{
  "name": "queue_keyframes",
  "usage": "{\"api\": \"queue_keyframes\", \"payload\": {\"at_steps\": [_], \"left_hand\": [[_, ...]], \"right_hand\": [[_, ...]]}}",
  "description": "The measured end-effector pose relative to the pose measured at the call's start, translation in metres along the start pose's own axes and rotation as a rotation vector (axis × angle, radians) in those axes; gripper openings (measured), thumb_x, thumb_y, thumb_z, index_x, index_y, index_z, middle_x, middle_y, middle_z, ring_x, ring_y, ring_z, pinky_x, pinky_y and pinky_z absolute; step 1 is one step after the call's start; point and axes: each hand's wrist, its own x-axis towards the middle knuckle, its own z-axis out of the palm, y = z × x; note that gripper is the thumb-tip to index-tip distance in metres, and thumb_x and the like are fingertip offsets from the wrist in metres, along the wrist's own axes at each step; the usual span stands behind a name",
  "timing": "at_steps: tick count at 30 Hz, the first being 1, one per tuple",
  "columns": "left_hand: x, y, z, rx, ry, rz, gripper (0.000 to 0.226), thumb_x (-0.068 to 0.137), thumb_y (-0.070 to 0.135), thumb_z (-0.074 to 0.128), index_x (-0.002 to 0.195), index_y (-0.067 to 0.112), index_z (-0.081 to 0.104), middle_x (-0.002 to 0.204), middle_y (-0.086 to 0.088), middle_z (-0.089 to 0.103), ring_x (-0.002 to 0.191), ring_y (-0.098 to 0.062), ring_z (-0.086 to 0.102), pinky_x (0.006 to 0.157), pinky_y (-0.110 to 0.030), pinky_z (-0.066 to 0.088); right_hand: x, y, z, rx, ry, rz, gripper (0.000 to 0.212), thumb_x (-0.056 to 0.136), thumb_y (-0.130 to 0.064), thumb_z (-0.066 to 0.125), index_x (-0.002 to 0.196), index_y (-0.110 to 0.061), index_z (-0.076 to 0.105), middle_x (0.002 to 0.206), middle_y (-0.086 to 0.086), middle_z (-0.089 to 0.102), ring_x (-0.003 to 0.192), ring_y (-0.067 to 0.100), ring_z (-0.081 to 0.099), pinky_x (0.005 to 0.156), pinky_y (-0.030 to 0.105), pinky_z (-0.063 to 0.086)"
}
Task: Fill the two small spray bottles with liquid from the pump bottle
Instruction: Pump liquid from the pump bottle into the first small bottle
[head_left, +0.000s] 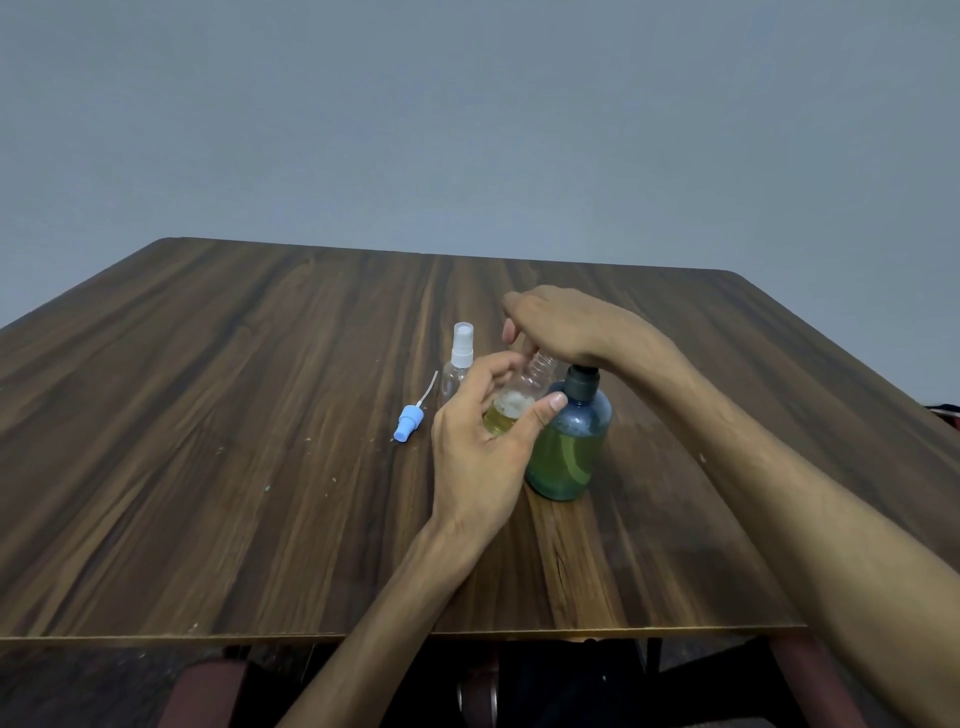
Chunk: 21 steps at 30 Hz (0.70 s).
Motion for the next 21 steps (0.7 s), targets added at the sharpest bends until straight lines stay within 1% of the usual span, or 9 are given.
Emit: {"api": "queue_keyframes", "payload": {"at_steps": [3,6,8,10,13,14,16,18,21], "left_hand": [[0.0001,-0.0016,-0.0006,0.0,-0.002,0.006,0.036,0.088,0.015,0.087,0.118,0.019,0.069,0.113,0.003,0.077,0.11,-0.018,0.074,0.097,-0.043,0.06],[0.0002,-0.0025,-0.0007,0.016,0.004,0.013,0.037,0.087,0.017,0.087,0.119,0.02,0.068,0.111,0.003,0.077,0.108,-0.018,0.075,0.095,-0.043,0.061],[0.0003,-0.0022,-0.0005,0.019,0.003,0.004,0.037,0.087,0.017,0.087,0.119,0.019,0.069,0.113,0.003,0.077,0.11,-0.019,0.074,0.097,-0.045,0.06],[-0.0003,-0.0027,-0.0014,0.008,-0.005,0.003,0.036,0.088,0.016,0.086,0.119,0.017,0.069,0.114,0.002,0.077,0.112,-0.02,0.074,0.098,-0.048,0.06],[-0.0004,-0.002,-0.0017,0.012,-0.003,0.005,0.037,0.088,0.016,0.087,0.119,0.018,0.068,0.112,0.002,0.077,0.109,-0.018,0.074,0.096,-0.045,0.061],[-0.0002,-0.0009,-0.0014,0.019,-0.001,0.006,0.037,0.087,0.016,0.087,0.119,0.019,0.068,0.112,0.003,0.077,0.108,-0.018,0.074,0.095,-0.043,0.061],[0.0007,-0.0007,-0.0007,0.026,-0.002,0.007,0.037,0.087,0.015,0.087,0.12,0.019,0.068,0.113,0.003,0.077,0.109,-0.017,0.074,0.095,-0.043,0.061],[0.0011,-0.0016,-0.0012,0.019,-0.007,0.007,0.037,0.088,0.015,0.086,0.12,0.017,0.068,0.115,0.003,0.077,0.111,-0.018,0.074,0.097,-0.044,0.061],[0.0002,-0.0031,-0.0015,0.031,0.0,0.018,0.038,0.088,0.016,0.087,0.12,0.019,0.068,0.112,0.002,0.077,0.108,-0.02,0.074,0.095,-0.046,0.061]], "right_hand": [[-0.0009,-0.0011,0.001,-0.037,-0.005,-0.006,0.066,0.079,-0.043,0.019,0.102,-0.006,0.068,0.102,0.012,0.076,0.102,0.034,0.071,0.099,0.053,0.053],[-0.0018,-0.0005,-0.0011,-0.02,0.024,-0.011,0.065,0.08,-0.044,0.018,0.102,-0.007,0.067,0.099,0.012,0.076,0.098,0.032,0.071,0.097,0.052,0.054],[-0.0016,-0.0012,0.0012,-0.025,-0.005,0.003,0.07,0.082,-0.044,0.018,0.109,-0.003,0.068,0.11,0.016,0.075,0.105,0.035,0.069,0.1,0.053,0.052],[-0.0004,-0.0006,0.0043,-0.045,-0.04,0.02,0.07,0.086,-0.043,0.02,0.112,-0.003,0.07,0.115,0.016,0.074,0.107,0.036,0.067,0.101,0.053,0.052],[-0.0004,0.0005,0.0006,-0.01,0.008,0.01,0.062,0.092,-0.043,0.019,0.103,-0.009,0.069,0.104,0.011,0.076,0.097,0.03,0.071,0.1,0.051,0.053],[-0.0002,0.0004,0.0002,-0.003,0.023,0.001,0.065,0.089,-0.046,0.018,0.102,-0.007,0.068,0.102,0.012,0.076,0.095,0.029,0.072,0.098,0.052,0.054],[-0.0006,0.0,0.0017,-0.007,0.015,-0.006,0.072,0.083,-0.049,0.017,0.105,-0.003,0.067,0.106,0.015,0.075,0.099,0.034,0.071,0.098,0.053,0.053],[-0.0023,-0.001,0.0046,-0.024,-0.01,0.005,0.07,0.084,-0.047,0.019,0.108,-0.003,0.068,0.109,0.015,0.074,0.102,0.035,0.069,0.098,0.054,0.053],[-0.0017,-0.0013,0.0009,0.032,0.015,0.021,0.064,0.091,-0.043,0.021,0.109,-0.003,0.067,0.103,0.017,0.074,0.091,0.029,0.069,0.098,0.053,0.053]]}}
